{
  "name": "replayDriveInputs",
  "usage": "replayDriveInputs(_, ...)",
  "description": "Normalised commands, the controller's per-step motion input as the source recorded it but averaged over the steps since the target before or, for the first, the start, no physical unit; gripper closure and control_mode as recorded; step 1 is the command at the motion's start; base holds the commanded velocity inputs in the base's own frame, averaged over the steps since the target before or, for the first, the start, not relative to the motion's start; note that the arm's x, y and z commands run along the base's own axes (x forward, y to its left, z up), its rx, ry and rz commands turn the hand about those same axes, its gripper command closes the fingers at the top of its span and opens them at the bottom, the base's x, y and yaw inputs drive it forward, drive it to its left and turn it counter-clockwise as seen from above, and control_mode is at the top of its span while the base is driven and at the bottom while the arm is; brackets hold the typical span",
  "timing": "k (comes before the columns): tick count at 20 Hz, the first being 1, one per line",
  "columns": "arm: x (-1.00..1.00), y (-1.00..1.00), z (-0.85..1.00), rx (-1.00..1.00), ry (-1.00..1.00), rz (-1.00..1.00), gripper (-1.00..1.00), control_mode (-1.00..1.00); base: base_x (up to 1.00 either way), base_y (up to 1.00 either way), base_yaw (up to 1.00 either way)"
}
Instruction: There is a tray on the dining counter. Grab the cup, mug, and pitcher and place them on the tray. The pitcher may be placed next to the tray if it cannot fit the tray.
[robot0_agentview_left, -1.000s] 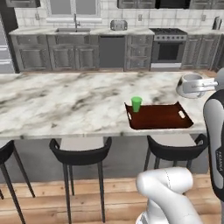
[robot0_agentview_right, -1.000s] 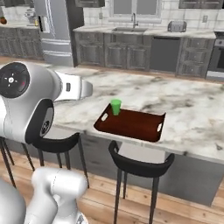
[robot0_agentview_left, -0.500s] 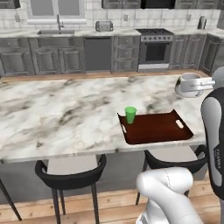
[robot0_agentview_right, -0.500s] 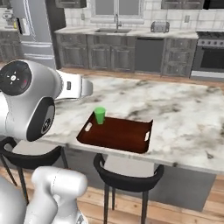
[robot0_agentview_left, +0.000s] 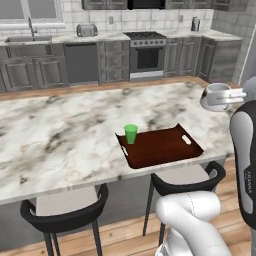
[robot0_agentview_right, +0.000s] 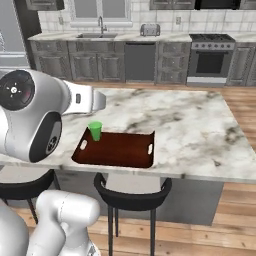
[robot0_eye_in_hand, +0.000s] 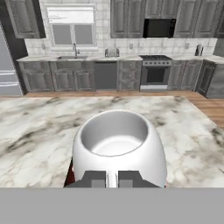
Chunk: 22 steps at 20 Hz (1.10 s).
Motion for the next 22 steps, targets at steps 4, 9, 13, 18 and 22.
replayDriveInputs(4,0.00,0.00,0.00,0.00,0.00,0.00,1.00,1.00,0.22,-0.01,0.00)
replayDriveInputs(9,0.16,0.00,0.00,0.00,0.00,0.00,1.00,-1.00,0.20,0.00,0.00)
replayDriveInputs(13,0.50,0.00,-0.07,0.00,0.00,0.01,1.00,-1.00,0.00,0.00,0.00)
replayDriveInputs(18,0.46,-0.06,-0.31,0.00,0.02,0.22,1.00,-1.00,0.00,0.00,0.00)
replayDriveInputs(22,0.29,0.00,-0.52,0.00,0.03,0.33,1.00,-1.00,0.00,0.00,0.00)
